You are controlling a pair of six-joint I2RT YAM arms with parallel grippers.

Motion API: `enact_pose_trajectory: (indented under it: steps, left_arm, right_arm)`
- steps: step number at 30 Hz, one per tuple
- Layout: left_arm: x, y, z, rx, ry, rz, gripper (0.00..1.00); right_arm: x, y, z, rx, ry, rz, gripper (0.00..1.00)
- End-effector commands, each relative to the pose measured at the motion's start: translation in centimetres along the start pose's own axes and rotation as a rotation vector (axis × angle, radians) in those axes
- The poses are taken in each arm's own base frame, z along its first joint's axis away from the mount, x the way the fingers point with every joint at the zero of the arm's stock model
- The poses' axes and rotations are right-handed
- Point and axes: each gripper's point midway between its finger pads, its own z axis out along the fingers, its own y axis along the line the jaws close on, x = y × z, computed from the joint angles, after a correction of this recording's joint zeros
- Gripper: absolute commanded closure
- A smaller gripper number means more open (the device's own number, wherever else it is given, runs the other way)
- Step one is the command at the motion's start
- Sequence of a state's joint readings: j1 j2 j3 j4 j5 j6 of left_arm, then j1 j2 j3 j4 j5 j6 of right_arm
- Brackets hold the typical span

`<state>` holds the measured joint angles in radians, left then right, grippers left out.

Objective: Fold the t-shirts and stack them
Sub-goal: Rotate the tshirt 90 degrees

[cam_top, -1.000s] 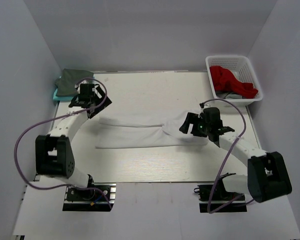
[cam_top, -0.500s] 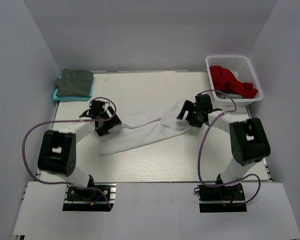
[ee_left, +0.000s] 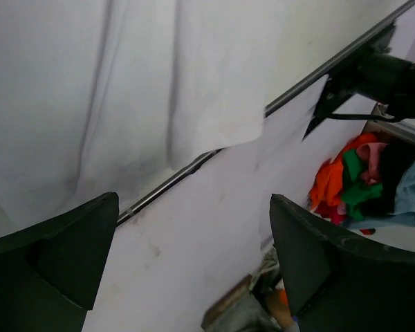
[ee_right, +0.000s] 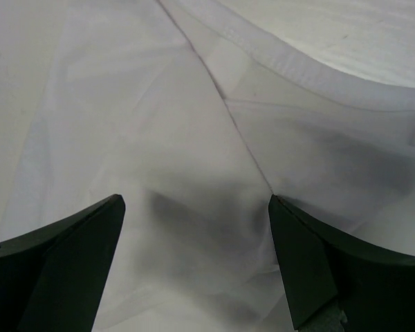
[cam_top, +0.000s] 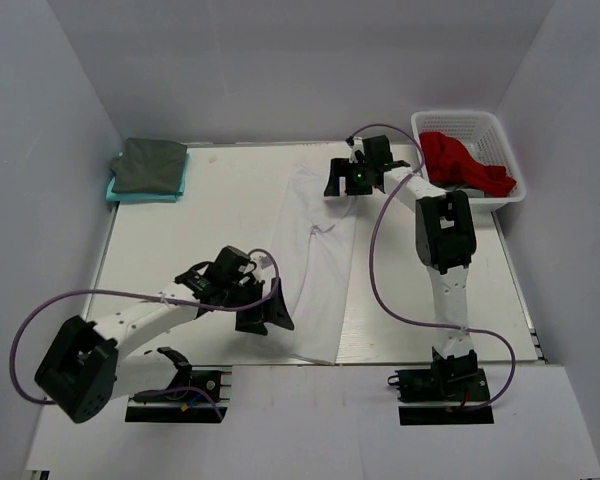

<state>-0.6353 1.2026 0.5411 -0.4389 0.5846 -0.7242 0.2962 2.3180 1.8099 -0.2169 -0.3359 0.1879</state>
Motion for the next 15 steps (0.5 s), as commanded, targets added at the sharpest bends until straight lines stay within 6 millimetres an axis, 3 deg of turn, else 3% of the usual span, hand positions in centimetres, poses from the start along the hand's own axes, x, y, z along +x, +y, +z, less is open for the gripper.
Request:
enact_pose_trajectory:
  steps: [1, 2, 3, 4, 5, 6, 7, 8, 10, 11, 12, 13, 14, 15]
  left_arm:
    - [-3.0, -3.9, -3.1, 0.039, -0.161, 0.174, 0.00]
    - [-3.3, -3.6, -3.5, 0.012, -0.184, 0.171, 0.00]
    - [-4.6, -3.3, -4.2, -0.033, -0.262, 0.191, 0.00]
    - [-5.1, -3.1, -4.5, -0.054, -0.300, 0.195, 0.00]
    - [-5.2, -2.5, -4.8, -0.088, -0.318, 0.186, 0.00]
    - [-6.3, -1.8, -5.3, -0.137, -0.383, 0.167, 0.00]
    - [-6.6, -1.7, -5.9, -0.151, -0.420, 0.161, 0.00]
    - [-6.9, -1.6, -6.3, -0.162, -0.451, 0.152, 0.00]
    - [-7.8, -0.6, -7.4, -0.219, -0.534, 0.130, 0.00]
    - [-7.8, -0.8, -7.5, -0.209, -0.543, 0.123, 0.00]
    - [-8.3, -0.3, -8.1, -0.234, -0.576, 0.097, 0.00]
    - [-8.4, -0.4, -8.3, -0.234, -0.591, 0.099, 0.00]
    - [-8.2, 0.0, -8.1, -0.241, -0.583, 0.095, 0.00]
    - [-8.5, 0.4, -8.6, -0.260, -0.609, 0.086, 0.00]
  right_arm:
    - [-2.3, 3.1, -4.1, -0.031, -0.023, -0.137, 0.10]
    - [-2.5, 2.8, -4.5, 0.010, -0.032, -0.141, 0.10]
    - [-3.1, 4.6, -6.1, 0.011, -0.054, -0.162, 0.10]
    - [-3.4, 4.8, -6.5, 0.043, -0.071, -0.162, 0.10]
    - [-4.1, 5.3, -8.4, 0.075, -0.103, -0.167, 0.10]
    - [-2.6, 6.3, -8.0, 0.079, -0.083, -0.171, 0.10]
    - [-2.6, 6.3, -8.4, 0.114, -0.097, -0.168, 0.10]
    - [-2.6, 6.9, -9.9, 0.138, -0.120, -0.156, 0.10]
    - [1.1, 8.0, -9.9, 0.152, -0.059, -0.107, 0.10]
    - [1.3, 8.4, -10.9, 0.150, -0.067, -0.093, 0.10]
    - [5.1, 8.5, -10.2, 0.153, 0.005, -0.062, 0.10]
    - [6.1, 8.8, -10.4, 0.153, 0.017, -0.049, 0.10]
    - [6.4, 10.5, -11.3, 0.136, 0.003, -0.017, 0.10]
    - [7.0, 10.6, -11.3, 0.139, 0.006, -0.008, 0.10]
